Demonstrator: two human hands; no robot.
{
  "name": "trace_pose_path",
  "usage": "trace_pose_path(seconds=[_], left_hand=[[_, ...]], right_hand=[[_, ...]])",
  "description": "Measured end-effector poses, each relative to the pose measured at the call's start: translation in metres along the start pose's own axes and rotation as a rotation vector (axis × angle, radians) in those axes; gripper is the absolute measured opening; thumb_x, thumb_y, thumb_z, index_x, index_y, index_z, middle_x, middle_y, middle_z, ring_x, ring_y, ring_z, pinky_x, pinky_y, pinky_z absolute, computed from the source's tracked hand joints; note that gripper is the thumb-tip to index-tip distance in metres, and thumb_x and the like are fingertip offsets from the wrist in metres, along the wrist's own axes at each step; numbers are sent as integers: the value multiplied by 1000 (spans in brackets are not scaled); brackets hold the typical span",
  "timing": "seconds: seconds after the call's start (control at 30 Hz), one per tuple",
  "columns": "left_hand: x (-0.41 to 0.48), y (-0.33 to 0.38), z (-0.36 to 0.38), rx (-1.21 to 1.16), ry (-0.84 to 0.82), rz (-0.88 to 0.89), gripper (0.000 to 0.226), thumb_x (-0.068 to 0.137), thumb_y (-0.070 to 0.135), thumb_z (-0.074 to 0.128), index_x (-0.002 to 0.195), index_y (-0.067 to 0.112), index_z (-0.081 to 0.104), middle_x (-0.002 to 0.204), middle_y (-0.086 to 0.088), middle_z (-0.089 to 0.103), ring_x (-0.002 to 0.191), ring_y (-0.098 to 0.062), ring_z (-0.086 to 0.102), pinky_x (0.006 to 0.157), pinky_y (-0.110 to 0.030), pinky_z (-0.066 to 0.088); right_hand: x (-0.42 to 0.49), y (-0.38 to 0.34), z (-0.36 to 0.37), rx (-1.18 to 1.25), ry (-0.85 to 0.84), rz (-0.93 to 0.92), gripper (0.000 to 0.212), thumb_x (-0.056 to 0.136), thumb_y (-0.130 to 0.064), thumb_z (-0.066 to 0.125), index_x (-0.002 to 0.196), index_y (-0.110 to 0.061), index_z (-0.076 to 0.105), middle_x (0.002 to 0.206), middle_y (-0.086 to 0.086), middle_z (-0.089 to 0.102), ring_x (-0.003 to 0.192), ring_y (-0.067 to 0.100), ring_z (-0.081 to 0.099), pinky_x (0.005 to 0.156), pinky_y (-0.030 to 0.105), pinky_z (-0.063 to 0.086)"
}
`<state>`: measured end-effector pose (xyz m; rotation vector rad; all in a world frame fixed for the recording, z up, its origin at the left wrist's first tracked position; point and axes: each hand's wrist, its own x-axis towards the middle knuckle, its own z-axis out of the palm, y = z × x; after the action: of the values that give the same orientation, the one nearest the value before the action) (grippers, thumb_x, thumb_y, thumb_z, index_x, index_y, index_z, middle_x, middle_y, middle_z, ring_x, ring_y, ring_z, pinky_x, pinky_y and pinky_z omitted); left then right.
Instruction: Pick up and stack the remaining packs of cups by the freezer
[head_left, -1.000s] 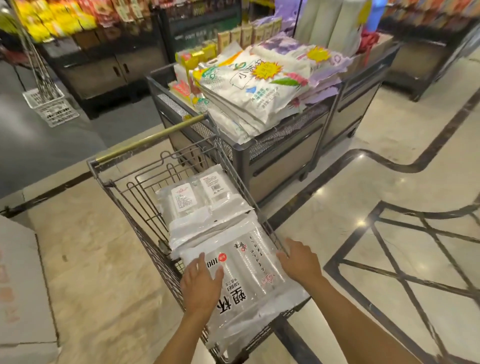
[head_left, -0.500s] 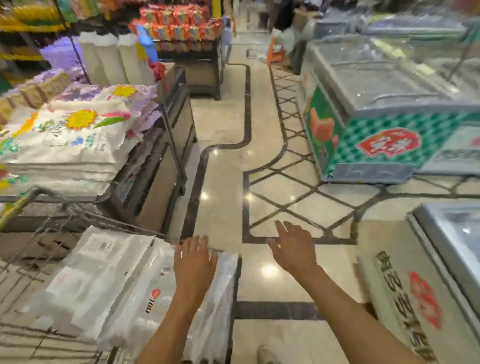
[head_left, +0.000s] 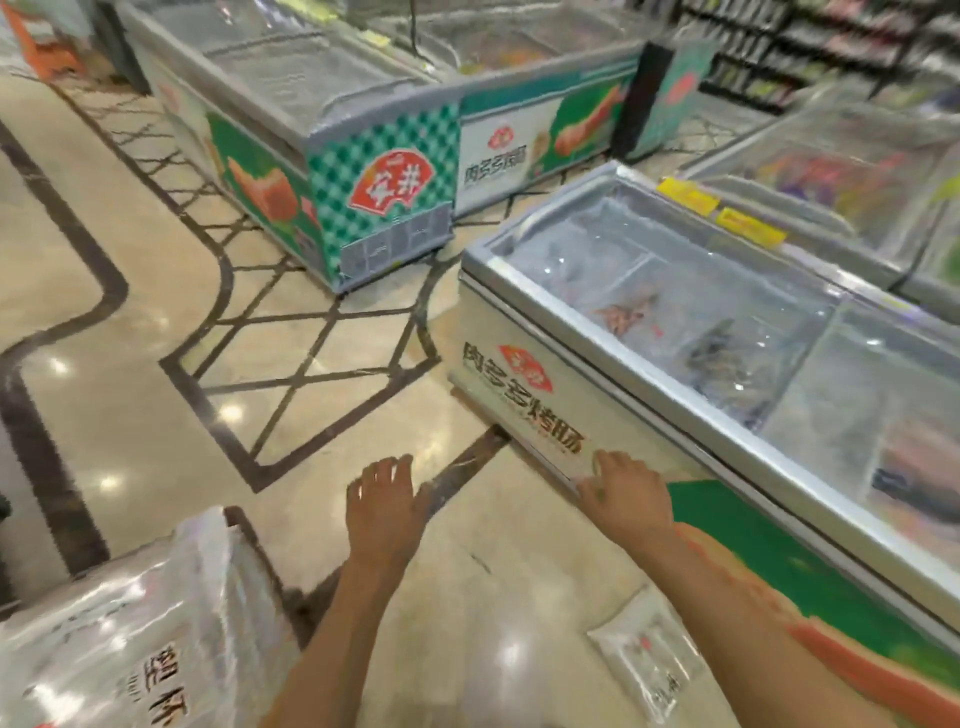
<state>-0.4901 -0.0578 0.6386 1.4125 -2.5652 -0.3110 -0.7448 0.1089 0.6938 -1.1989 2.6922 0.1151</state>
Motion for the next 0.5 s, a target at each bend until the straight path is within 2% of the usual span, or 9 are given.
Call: trace_pose_path(seconds=[0.1, 0.2, 0.3, 0.5], left_hand=[[0, 52, 22, -11, 27, 144, 33, 82, 29, 79, 109, 12, 73, 103, -11, 73, 94, -32, 70, 80, -45, 54], [-4, 104, 40, -17, -79, 200, 30, 88, 34, 66, 110, 14, 72, 103, -10, 73, 98, -32, 68, 83, -45, 53], [-14, 150, 61, -21, -181, 286, 39, 89, 38, 68, 122, 17, 68, 115, -8, 70, 110, -32, 65, 90, -47, 53], [-46, 253, 99, -4, -297, 455, 44, 96, 40, 57, 136, 21, 60, 132, -4, 64, 127, -27, 55, 106, -45, 39]], right_hand=[[-31, 59, 11, 38, -2, 160, 61, 93, -64, 36, 140, -28, 50, 139, 3, 58, 121, 28, 56, 99, 43, 44], [-69, 113, 22, 60, -18, 278, 63, 96, -62, 37, 149, -27, 43, 148, 2, 51, 133, 26, 49, 109, 44, 37], [-105, 160, 35, 103, 2, 390, 57, 96, -59, 41, 146, -33, 42, 146, 1, 53, 133, 26, 48, 111, 46, 36], [-166, 251, 65, 202, -26, 580, 64, 97, -57, 41, 154, -31, 29, 157, 0, 39, 142, 27, 40, 114, 48, 33]])
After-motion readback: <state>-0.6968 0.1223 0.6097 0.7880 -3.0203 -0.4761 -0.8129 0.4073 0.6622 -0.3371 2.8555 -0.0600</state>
